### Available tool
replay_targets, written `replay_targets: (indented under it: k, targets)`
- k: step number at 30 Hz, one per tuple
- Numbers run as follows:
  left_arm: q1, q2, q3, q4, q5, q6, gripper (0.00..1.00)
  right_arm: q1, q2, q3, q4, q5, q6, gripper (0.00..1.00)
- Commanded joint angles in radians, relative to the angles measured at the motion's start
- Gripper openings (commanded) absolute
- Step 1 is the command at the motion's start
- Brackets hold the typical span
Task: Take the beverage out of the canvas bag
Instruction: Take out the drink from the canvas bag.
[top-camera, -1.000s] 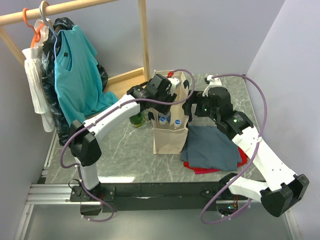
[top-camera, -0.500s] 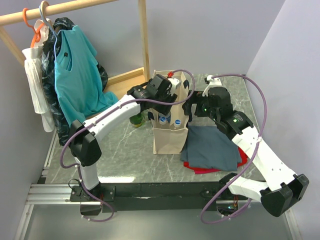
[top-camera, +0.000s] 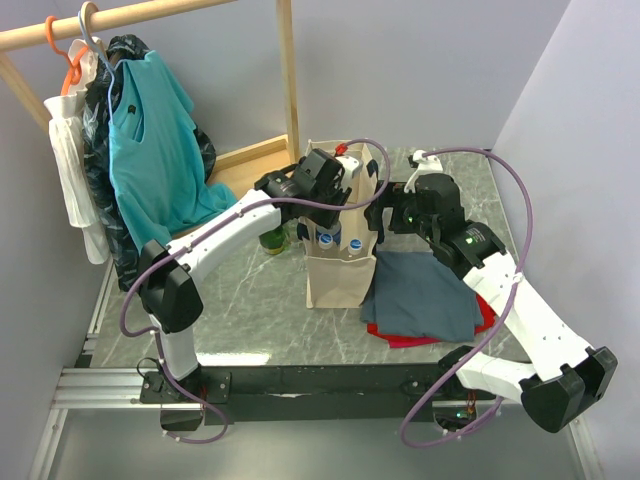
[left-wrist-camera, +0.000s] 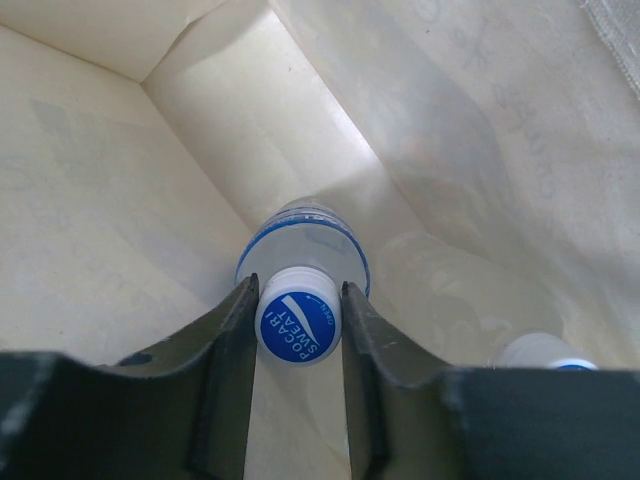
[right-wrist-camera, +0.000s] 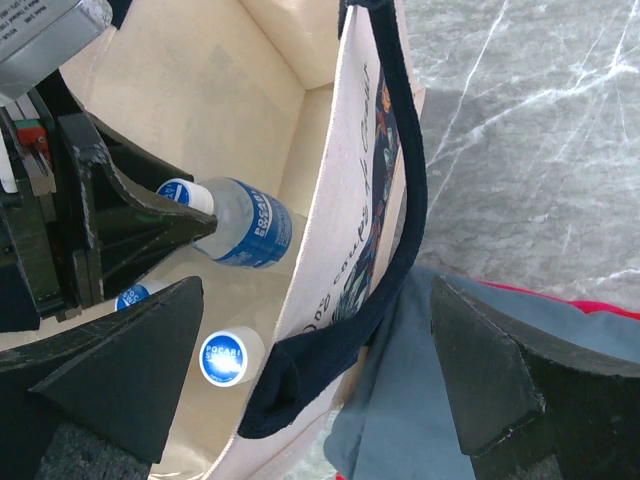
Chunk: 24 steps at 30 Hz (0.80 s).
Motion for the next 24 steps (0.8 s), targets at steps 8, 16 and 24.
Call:
replay_targets:
  k: [8, 16, 24]
  targets:
    - [0.000, -0.016, 0.046, -0.014, -0.061, -0.022, 0.01, -0.007, -0.003, 0.004, 0.036, 0.001, 0.002, 1.00]
    - [-0.001, -0.067, 0.015, 0.056, -0.077, -0.031, 0.01, -0.007, -0.001, 0.007, 0.032, 0.009, 0.001, 1.00]
    - [-0.001, -0.114, 0.057, 0.123, -0.111, -0.043, 0.01, -0.008, -0.004, 0.004, 0.038, 0.007, -0.004, 1.00]
